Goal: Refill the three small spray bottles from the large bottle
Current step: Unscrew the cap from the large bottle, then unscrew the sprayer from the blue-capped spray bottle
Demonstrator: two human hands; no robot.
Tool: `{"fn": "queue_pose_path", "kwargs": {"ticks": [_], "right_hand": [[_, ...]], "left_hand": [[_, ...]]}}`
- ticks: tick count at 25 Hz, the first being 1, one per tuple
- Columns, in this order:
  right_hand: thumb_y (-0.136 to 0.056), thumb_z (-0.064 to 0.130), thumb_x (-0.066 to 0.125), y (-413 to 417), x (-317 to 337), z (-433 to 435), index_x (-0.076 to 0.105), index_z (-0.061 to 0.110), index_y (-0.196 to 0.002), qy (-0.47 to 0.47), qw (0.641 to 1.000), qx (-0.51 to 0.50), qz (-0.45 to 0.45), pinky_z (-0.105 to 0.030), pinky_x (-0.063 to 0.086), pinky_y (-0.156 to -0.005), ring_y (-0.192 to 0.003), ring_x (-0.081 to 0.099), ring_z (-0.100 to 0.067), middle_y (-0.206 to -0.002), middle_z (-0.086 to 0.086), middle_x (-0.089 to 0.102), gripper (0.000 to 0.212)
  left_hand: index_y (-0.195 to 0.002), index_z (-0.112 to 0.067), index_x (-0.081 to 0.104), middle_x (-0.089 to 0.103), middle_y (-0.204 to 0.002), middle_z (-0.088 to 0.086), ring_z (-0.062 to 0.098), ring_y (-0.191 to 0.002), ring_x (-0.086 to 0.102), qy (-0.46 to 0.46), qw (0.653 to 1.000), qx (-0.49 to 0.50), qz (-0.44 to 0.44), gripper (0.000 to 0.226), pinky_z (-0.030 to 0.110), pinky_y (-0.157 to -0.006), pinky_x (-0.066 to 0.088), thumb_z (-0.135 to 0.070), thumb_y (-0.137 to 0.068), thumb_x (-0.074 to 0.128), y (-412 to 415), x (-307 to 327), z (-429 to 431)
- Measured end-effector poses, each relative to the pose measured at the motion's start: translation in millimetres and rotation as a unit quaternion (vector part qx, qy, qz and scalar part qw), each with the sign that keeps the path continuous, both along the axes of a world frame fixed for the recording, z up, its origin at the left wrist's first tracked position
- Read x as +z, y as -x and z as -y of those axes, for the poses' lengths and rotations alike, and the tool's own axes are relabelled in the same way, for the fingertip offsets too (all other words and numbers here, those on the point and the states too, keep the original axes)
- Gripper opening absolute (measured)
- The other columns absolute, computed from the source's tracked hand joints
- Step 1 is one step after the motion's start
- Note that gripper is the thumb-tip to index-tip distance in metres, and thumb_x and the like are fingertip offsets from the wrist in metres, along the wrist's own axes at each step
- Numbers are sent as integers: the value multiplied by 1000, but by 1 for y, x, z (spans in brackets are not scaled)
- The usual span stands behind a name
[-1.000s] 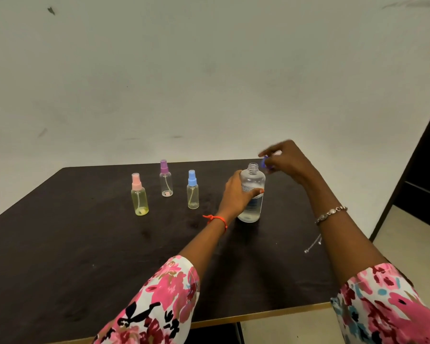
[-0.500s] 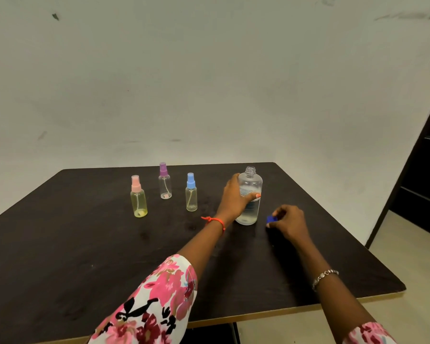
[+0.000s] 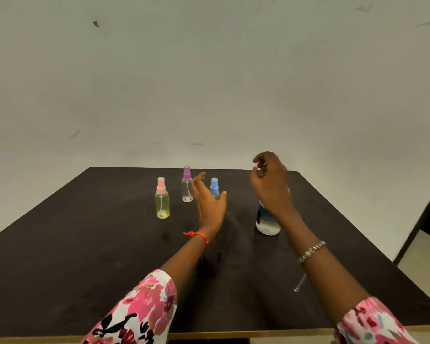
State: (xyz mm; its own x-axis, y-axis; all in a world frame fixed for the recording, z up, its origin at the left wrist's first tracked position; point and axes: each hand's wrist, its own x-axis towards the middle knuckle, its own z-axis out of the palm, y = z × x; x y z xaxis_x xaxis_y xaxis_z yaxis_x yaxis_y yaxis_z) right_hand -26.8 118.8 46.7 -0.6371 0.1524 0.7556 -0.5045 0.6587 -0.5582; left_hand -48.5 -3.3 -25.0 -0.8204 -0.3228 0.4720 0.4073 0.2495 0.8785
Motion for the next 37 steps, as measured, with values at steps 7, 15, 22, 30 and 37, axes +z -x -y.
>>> {"fn": "queue_pose_path", "kwargs": {"ticks": [7, 15, 22, 30, 37], "right_hand": [[-80, 25, 69, 70, -38, 63, 37, 14, -64, -88, 945, 71, 308, -22, 31, -55, -60, 36, -10, -69, 2, 32, 37], [-80, 3, 61, 74, -30, 51, 37, 13, -57, -165, 918, 111, 342, -16, 27, -47, -53, 38, -8, -62, -3, 41, 35], [-80, 3, 59, 68, 3, 33, 62, -5, -98, -227, 887, 195, 352, -18, 42, -65, -85, 55, -21, -98, -18, 64, 20], [-75, 3, 65, 55, 18, 41, 62, -1, -85, -309, 865, 125, 375, -18, 40, -53, -72, 56, -19, -83, -10, 60, 11], [-81, 8, 65, 52, 15, 44, 56, -1, -71, -287, 885, 100, 353, -20, 44, -49, -50, 55, -16, -64, -10, 57, 17]], "left_hand": [[-132, -2, 41, 51, -131, 16, 28, -120, 52, -51, 963, -155, 214, 50, 22, -79, 49, -6, -86, 60, 29, -20, 20], [-112, -1, 59, 63, -101, 10, 21, -97, 60, -4, 972, -164, 170, 24, 23, -81, 51, 0, -90, 49, 41, -26, 28], [-118, 1, 55, 60, -103, 7, 17, -98, 57, 73, 958, -220, 167, 36, 21, -80, 47, -1, -83, 62, 39, -10, 32], [-117, 1, 56, 64, -107, 12, 15, -95, 57, 123, 964, -183, 152, 40, 20, -78, 46, -4, -79, 68, 27, -4, 31], [-118, 2, 55, 62, -108, 12, 15, -95, 56, 144, 965, -170, 136, 41, 18, -78, 47, -4, -80, 67, 20, 6, 32]]}}
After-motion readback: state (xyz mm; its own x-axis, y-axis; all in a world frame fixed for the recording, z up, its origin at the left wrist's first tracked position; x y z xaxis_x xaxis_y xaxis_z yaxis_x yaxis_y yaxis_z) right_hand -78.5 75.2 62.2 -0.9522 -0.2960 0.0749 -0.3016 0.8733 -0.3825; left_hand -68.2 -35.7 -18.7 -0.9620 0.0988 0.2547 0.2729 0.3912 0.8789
